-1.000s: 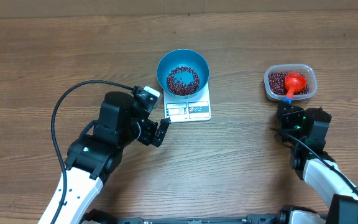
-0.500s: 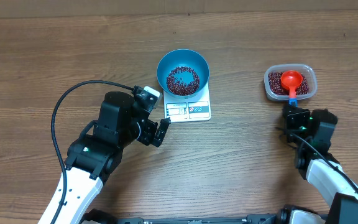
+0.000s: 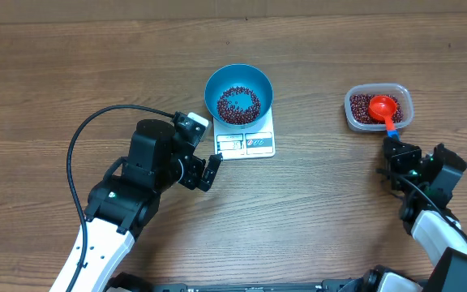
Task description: Scoop item into bowl and weigh 150g on scale
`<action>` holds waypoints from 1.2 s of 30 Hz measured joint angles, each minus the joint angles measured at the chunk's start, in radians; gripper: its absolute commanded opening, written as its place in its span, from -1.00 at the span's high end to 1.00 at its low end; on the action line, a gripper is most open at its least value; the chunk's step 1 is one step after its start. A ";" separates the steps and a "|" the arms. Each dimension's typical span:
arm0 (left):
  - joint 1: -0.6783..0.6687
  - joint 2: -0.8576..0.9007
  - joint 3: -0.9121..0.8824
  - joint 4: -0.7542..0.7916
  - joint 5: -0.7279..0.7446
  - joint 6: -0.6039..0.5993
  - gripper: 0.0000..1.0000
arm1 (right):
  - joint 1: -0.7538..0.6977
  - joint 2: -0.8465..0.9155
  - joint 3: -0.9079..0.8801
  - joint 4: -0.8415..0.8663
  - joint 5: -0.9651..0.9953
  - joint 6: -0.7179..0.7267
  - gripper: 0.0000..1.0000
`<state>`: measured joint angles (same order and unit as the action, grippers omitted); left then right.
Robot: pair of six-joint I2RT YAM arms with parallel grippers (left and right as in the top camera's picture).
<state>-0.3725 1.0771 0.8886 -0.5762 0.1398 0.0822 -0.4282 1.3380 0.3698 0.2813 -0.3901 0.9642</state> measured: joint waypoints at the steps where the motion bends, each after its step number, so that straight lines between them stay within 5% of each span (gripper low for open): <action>1: 0.000 0.000 0.000 0.000 0.000 0.000 -0.99 | -0.011 0.000 0.000 0.010 -0.004 -0.005 0.53; 11: 0.000 0.000 0.000 0.000 0.000 0.000 -0.99 | -0.074 0.000 0.000 0.072 -0.011 -0.021 0.52; 16: 0.000 0.000 0.000 0.000 0.000 0.000 -0.99 | -0.076 0.000 0.000 0.086 -0.013 -0.018 -0.23; 18: 0.000 0.000 0.000 0.000 0.000 0.000 -0.99 | -0.078 0.000 0.000 0.085 -0.014 -0.028 -0.37; 36: 0.000 0.000 0.000 0.000 0.000 0.000 -0.99 | -0.081 0.029 -0.001 0.094 -0.029 0.005 -0.75</action>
<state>-0.3725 1.0771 0.8886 -0.5762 0.1394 0.0822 -0.5095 1.3674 0.3691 0.3756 -0.4187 0.9695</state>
